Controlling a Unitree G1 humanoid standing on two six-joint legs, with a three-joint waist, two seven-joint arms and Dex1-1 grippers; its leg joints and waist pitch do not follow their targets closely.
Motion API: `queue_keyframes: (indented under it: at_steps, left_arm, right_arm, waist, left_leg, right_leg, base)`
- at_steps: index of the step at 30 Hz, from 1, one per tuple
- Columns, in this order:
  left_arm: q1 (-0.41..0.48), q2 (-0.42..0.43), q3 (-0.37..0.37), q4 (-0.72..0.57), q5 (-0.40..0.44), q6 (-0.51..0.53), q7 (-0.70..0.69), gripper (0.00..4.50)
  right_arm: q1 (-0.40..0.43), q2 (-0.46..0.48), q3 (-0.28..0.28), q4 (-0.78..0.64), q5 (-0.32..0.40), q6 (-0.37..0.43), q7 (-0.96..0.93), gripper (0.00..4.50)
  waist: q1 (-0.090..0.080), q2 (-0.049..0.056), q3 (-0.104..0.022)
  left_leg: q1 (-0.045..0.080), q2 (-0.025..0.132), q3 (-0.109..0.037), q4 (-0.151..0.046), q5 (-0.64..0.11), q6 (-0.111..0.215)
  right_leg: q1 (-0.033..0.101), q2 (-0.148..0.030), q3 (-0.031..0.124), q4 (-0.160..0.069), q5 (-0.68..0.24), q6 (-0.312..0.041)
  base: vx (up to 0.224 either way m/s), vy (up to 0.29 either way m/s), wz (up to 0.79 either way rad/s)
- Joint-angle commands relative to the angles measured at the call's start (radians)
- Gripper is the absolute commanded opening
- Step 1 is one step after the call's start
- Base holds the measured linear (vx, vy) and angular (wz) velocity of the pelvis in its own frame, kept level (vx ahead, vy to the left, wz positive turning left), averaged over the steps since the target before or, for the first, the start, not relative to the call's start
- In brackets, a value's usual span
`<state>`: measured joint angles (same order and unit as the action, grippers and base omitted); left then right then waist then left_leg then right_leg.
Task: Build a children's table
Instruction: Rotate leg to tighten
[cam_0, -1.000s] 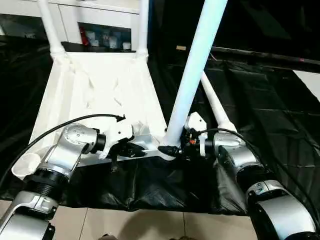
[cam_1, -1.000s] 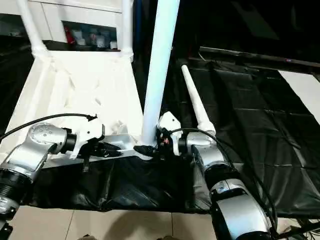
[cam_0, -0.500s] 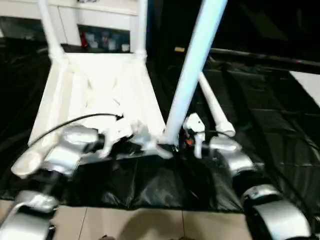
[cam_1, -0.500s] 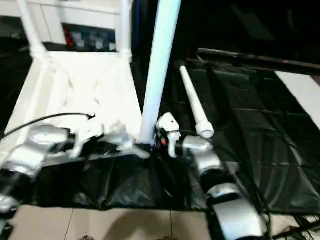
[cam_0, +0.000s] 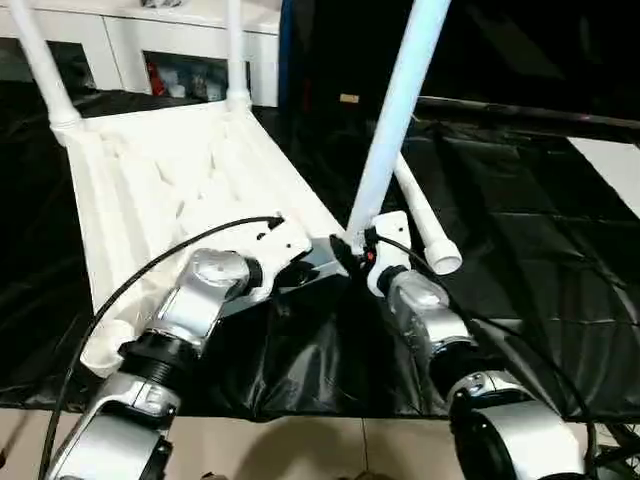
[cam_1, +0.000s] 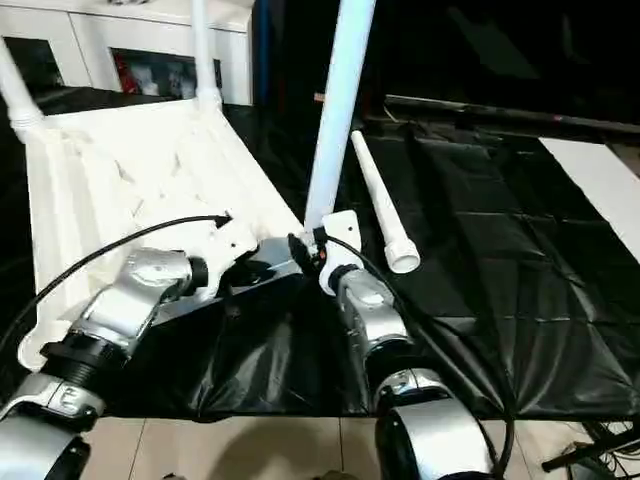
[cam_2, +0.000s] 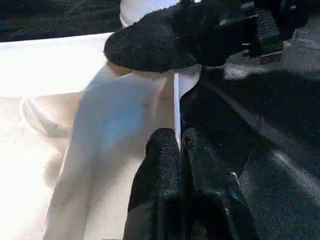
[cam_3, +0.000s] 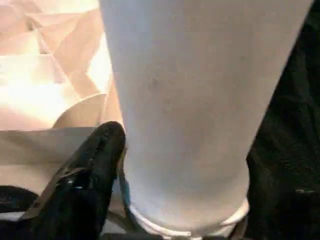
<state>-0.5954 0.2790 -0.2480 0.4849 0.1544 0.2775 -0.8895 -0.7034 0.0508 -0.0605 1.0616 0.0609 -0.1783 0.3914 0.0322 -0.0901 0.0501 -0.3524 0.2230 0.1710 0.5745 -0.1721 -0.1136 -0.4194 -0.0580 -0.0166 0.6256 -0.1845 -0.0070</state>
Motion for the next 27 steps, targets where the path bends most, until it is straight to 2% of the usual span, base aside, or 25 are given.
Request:
queue_keyframes:
  at_steps: [1, 4, 6, 9, 10, 11, 12, 15, 17, 18, 20, 27]
  left_arm:
    - [0.023, -0.026, -0.074, -0.018, -0.025, -0.066, -0.069, 0.0]
    - [0.049, 0.036, -0.066, -0.041, -0.048, -0.101, -0.144, 0.0]
    - [0.061, 0.065, -0.065, -0.05, -0.058, -0.11, -0.185, 0.0]
    - [0.074, 0.096, -0.06, -0.06, -0.076, -0.132, -0.238, 0.0]
    - [0.081, 0.122, -0.055, -0.062, -0.091, -0.156, -0.28, 0.0]
    - [0.081, 0.123, -0.054, -0.062, -0.091, -0.157, -0.28, 0.0]
    - [0.083, 0.138, -0.049, -0.06, -0.103, -0.16, -0.313, 0.0]
    - [0.082, 0.158, -0.047, -0.054, -0.115, -0.166, -0.355, 0.0]
    - [0.081, 0.166, -0.046, -0.049, -0.12, -0.172, -0.373, 0.0]
    - [0.081, 0.185, -0.053, -0.05, -0.133, -0.182, -0.418, 0.0]
    - [0.08, 0.191, -0.058, -0.051, -0.132, -0.185, -0.426, 0.0]
    - [0.077, 0.204, -0.074, -0.042, -0.134, -0.203, -0.457, 0.0]
  right_arm:
    - [-0.007, 0.029, 0.054, -0.048, 0.002, -0.01, 0.146, 3.8]
    - [0.002, -0.047, 0.081, -0.06, -0.004, -0.007, 0.263, 4.06]
    - [0.0, -0.082, 0.099, -0.052, -0.012, -0.009, 0.319, 4.06]
    - [-0.001, -0.119, 0.117, -0.046, -0.02, -0.017, 0.401, 4.06]
    - [0.001, -0.149, 0.13, -0.05, -0.017, -0.02, 0.501, 4.06]
    - [0.001, -0.149, 0.13, -0.05, -0.017, -0.02, 0.503, 4.06]
    - [0.001, -0.17, 0.14, -0.054, -0.019, -0.023, 0.581, 4.06]
    - [-0.002, -0.192, 0.155, -0.056, -0.024, -0.025, 0.666, 4.06]
    - [-0.005, -0.2, 0.161, -0.054, -0.026, -0.029, 0.695, 3.81]
    - [-0.015, -0.212, 0.169, -0.053, -0.011, -0.023, 0.738, 3.69]
    - [-0.019, -0.213, 0.172, -0.051, -0.009, -0.022, 0.751, 3.6]
    - [-0.031, -0.213, 0.18, -0.037, -0.013, -0.022, 0.8, 2.97]
  waist:
    - [0.002, 0.015, -0.06]
    - [0.003, 0.017, -0.063]
    - [0.004, 0.018, -0.063]
    - [0.003, 0.018, -0.06]
    - [0.003, 0.017, -0.06]
    - [0.003, 0.017, -0.06]
    - [0.005, 0.017, -0.06]
    - [0.007, 0.019, -0.058]
    - [0.01, 0.018, -0.059]
    - [0.011, 0.012, -0.06]
    - [0.013, 0.015, -0.06]
    - [0.021, 0.012, -0.059]
  left_leg:
    - [-0.005, -0.001, 0.009, -0.064, -0.269, 0.019]
    - [-0.006, 0.002, 0.011, -0.061, -0.229, 0.039]
    - [-0.006, 0.002, 0.013, -0.06, -0.196, 0.049]
    - [-0.004, 0.003, 0.015, -0.061, -0.216, 0.048]
    - [-0.003, 0.003, 0.014, -0.06, -0.223, 0.046]
    - [-0.004, 0.004, 0.013, -0.061, -0.239, 0.046]
    - [-0.001, 0.005, 0.014, -0.061, -0.245, 0.043]
    - [0.001, 0.006, 0.013, -0.062, -0.253, 0.041]
    - [0.001, 0.006, 0.013, -0.062, -0.242, 0.039]
    - [0.001, 0.006, 0.013, -0.061, -0.237, 0.042]
    - [0.002, 0.007, 0.013, -0.062, -0.225, 0.042]
    - [0.002, 0.007, 0.014, -0.062, -0.22, 0.035]
  right_leg:
    - [0.046, -0.048, 0.026, -0.08, -0.215, -0.175]
    - [0.05, -0.049, 0.026, -0.074, -0.143, -0.203]
    - [0.052, -0.049, 0.026, -0.068, -0.086, -0.229]
    - [0.051, -0.048, 0.025, -0.071, -0.106, -0.238]
    - [0.051, -0.049, 0.025, -0.071, -0.118, -0.238]
    - [0.052, -0.05, 0.025, -0.073, -0.144, -0.235]
    - [0.05, -0.05, 0.026, -0.074, -0.156, -0.235]
    - [0.048, -0.05, 0.025, -0.074, -0.165, -0.237]
    - [0.05, -0.051, 0.025, -0.072, -0.156, -0.238]
    - [0.05, -0.051, 0.025, -0.07, -0.156, -0.239]
    - [0.05, -0.051, 0.025, -0.069, -0.144, -0.242]
    - [0.051, -0.053, 0.024, -0.068, -0.153, -0.236]
  base:
    - [0.0, 0.0, 0.0]
    - [0.0, 0.0, 0.0]
    - [0.0, 0.0, 0.0]
    - [0.0, 0.0, 0.0]
    - [0.0, 0.0, 0.0]
    - [0.0, 0.0, 0.0]
    - [0.0, 0.0, 0.0]
    - [0.0, 0.0, 0.0]
    - [0.0, 0.0, 0.0]
    - [0.0, 0.0, 0.0]
    - [0.0, 0.0, 0.0]
    - [0.0, 0.0, 0.0]
